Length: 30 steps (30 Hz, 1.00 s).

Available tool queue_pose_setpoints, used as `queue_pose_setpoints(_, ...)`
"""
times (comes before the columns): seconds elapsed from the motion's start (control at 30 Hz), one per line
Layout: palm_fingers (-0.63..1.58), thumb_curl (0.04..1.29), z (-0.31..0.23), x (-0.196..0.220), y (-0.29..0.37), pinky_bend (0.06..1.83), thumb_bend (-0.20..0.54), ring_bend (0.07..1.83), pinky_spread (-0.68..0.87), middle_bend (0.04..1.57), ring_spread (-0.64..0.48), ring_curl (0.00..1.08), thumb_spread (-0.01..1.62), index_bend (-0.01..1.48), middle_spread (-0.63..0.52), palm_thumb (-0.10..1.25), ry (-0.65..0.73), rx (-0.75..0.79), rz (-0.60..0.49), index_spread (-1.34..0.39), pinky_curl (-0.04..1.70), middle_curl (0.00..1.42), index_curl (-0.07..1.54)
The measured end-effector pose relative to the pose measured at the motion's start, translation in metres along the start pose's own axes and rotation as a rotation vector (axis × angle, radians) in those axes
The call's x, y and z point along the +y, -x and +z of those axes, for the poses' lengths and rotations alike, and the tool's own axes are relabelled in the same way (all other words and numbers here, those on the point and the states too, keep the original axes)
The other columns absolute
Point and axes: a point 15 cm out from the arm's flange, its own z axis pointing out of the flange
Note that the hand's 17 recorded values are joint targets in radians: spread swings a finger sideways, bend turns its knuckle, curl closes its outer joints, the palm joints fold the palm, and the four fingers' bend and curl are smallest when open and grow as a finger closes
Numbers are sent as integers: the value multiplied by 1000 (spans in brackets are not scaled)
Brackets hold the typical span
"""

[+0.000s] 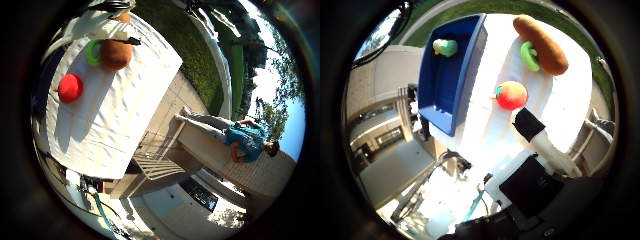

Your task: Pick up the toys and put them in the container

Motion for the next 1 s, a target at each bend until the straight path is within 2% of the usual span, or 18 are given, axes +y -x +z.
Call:
queue_pose_setpoints(0.13,175,344,57,8,8,876,-24,513,503,203,289,347,1099,150,87,677,96,-54,-25,-133,132,370,191)
queue_pose_setpoints(0.27,182,345,88,7,14,883,-27,514,502,200,288,347,1104,147,85,675,111,-70,-42,-101,129,372,195)
queue_pose_setpoints(0.6,202,346,102,2,45,878,-28,520,499,200,288,341,1109,159,90,676,149,-73,-102,-49,116,376,207)
queue_pose_setpoints(0.8,303,347,112,-10,58,852,-28,540,505,235,285,339,1110,170,55,676,119,-74,-125,-32,94,392,222)
queue_pose_setpoints(0.83,343,347,112,-12,60,851,-28,557,501,251,280,343,1110,172,42,676,112,-77,-126,-36,92,399,225)
queue_pose_setpoints(0.87,525,347,113,-14,61,871,-25,661,504,316,235,364,1110,149,-1,683,102,-81,-126,-70,77,423,213)
queue_pose_setpoints(1.0,714,352,114,-21,67,931,-23,926,446,517,166,466,1101,78,-61,704,62,-94,-125,-158,86,524,156)
